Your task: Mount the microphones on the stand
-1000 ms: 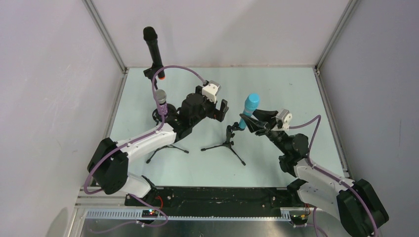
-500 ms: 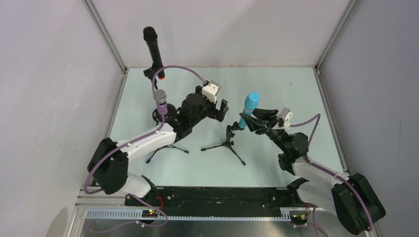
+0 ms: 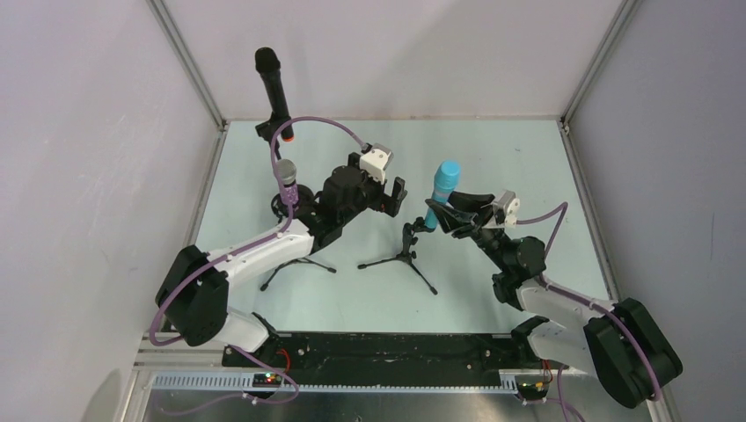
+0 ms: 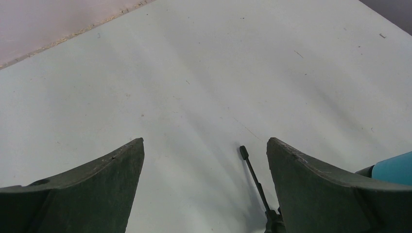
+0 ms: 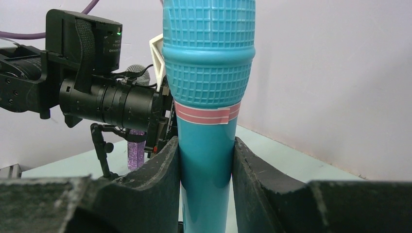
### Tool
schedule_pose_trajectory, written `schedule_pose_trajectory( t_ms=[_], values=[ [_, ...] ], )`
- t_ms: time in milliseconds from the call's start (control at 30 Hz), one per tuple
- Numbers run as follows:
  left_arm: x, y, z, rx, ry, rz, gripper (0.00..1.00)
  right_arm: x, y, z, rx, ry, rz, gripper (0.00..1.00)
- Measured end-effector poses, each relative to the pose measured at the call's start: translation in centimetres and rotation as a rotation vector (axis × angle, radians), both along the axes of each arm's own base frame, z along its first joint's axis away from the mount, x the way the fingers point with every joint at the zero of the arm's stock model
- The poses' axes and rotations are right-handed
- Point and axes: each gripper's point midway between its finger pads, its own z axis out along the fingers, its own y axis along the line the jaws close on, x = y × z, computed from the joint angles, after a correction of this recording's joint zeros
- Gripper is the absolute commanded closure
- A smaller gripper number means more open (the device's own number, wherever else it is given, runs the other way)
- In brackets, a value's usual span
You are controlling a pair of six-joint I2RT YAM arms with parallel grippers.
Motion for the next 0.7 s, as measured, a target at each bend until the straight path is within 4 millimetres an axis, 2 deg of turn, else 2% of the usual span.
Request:
schedule_pose_trajectory(
  t_ms=[333,700],
  values=[
    [0.0,0.0,0.0,0.001,0.0,0.0,0.0,-0.4,-0.15,-0.53,0.029,-0.046,-0.001,1.0],
    [0.01,0.04,0.07,0.002,-0.004,0.0,0.0,0.13,-0.15,-0.96,0.043,-0.019,-0.021,1.0]
  ],
)
